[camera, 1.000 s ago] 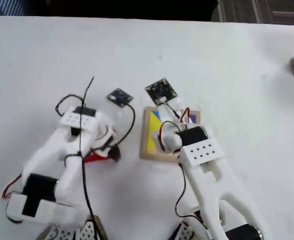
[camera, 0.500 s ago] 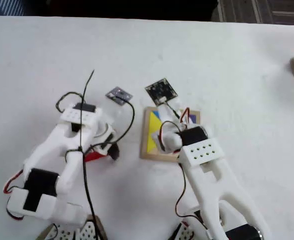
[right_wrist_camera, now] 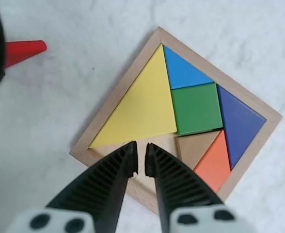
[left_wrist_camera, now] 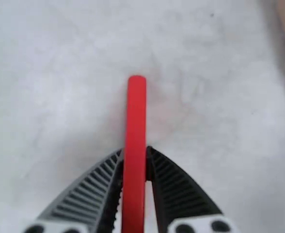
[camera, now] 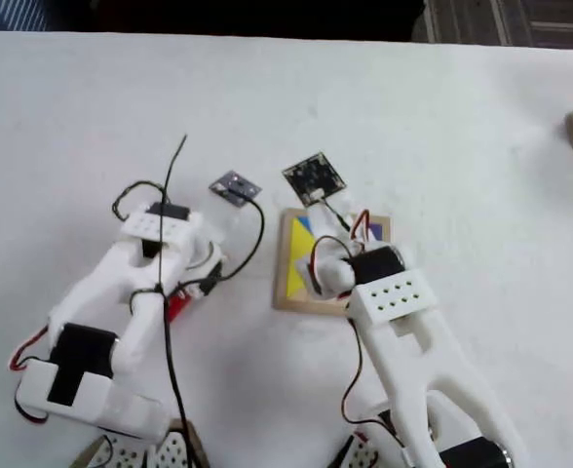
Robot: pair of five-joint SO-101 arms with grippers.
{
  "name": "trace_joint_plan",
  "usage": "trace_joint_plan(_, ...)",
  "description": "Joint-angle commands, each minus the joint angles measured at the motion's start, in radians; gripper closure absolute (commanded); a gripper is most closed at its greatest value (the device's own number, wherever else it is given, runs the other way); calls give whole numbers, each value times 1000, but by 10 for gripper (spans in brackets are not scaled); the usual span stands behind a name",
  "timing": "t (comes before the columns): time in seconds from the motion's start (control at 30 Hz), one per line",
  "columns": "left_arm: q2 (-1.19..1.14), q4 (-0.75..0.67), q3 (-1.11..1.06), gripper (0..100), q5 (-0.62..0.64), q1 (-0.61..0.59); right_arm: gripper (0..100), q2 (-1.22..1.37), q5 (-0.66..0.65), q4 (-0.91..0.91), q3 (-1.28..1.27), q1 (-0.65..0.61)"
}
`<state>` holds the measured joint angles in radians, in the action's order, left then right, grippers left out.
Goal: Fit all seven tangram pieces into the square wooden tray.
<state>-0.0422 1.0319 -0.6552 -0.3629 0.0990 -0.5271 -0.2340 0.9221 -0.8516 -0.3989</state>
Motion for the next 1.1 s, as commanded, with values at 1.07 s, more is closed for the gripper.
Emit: trace_joint_plan(1.07, 96, -29, 78, 977, 701, -15, 960, -104, 115, -85, -118, 507)
